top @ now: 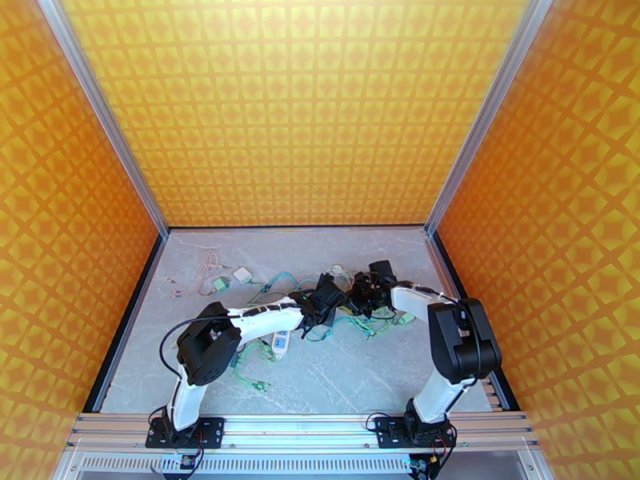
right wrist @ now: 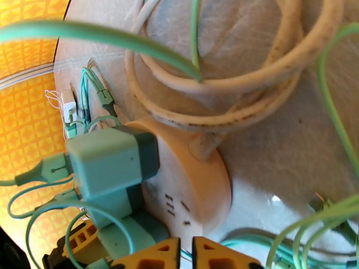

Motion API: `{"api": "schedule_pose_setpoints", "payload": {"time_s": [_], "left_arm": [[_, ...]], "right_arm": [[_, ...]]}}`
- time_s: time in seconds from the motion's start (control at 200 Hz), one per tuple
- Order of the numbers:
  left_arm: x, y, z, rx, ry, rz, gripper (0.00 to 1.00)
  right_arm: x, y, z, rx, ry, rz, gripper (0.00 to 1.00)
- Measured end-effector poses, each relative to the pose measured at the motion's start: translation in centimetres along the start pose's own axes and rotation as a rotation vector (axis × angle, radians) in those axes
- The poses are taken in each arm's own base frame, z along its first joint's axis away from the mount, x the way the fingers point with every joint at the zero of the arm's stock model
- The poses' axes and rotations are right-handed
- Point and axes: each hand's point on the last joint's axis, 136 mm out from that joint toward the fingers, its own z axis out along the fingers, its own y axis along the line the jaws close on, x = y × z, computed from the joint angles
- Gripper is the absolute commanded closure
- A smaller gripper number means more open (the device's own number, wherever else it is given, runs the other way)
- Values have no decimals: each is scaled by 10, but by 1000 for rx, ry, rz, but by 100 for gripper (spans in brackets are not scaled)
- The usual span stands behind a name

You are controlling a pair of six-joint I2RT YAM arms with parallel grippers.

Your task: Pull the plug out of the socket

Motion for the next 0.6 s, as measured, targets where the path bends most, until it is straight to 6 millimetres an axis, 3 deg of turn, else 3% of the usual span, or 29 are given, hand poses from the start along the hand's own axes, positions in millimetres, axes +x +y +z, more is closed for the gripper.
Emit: {"api": "schedule_pose_setpoints", "payload": {"time_s": [0.18, 0.33, 0.6], "left_arm": [[1, -3, 1, 13, 7, 0, 68], [2, -3, 1, 11, 10, 1, 68], [1, -4, 4, -10, 34, 15, 71]], "right_arm": [[-6, 11, 4, -57, -5, -5, 100], [-6, 3, 18, -40, 29, 20, 100], [-7, 0, 19, -15, 26, 9, 100]]}}
